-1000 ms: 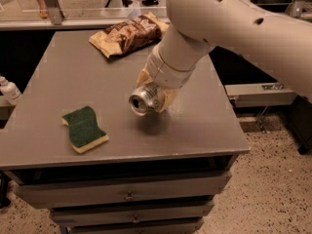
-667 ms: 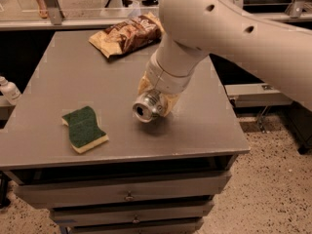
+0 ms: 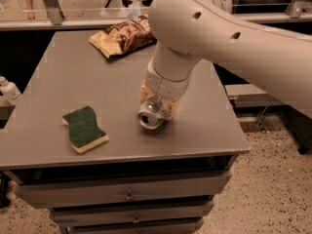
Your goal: Knock 7up can over
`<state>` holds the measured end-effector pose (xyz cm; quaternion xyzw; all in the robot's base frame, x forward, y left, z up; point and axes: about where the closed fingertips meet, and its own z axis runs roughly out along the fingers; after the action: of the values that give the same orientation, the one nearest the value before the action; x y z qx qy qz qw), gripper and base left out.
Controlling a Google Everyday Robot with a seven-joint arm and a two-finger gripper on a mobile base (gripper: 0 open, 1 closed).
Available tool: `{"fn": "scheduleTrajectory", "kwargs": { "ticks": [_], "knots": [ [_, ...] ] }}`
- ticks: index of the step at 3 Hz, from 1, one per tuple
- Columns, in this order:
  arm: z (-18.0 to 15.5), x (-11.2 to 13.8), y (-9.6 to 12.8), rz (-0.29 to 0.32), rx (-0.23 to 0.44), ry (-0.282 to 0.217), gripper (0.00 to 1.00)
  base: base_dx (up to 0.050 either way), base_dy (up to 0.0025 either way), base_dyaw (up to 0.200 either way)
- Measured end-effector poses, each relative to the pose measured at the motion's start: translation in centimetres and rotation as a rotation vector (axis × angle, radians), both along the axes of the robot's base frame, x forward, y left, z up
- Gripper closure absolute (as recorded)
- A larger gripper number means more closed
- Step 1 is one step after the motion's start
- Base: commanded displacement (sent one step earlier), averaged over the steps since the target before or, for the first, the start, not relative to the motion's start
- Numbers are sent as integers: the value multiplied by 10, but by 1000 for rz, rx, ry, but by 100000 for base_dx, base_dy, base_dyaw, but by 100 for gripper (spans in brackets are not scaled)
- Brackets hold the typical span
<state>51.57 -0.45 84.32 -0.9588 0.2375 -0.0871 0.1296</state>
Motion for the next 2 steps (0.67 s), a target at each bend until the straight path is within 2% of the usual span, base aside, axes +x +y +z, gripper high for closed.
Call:
{"fn": "scheduleTrajectory", "kwargs": {
  "ticks": [2],
  "knots": [
    [-7,-7,-6,72,-69,6,12,0,0,0]
  ]
}}
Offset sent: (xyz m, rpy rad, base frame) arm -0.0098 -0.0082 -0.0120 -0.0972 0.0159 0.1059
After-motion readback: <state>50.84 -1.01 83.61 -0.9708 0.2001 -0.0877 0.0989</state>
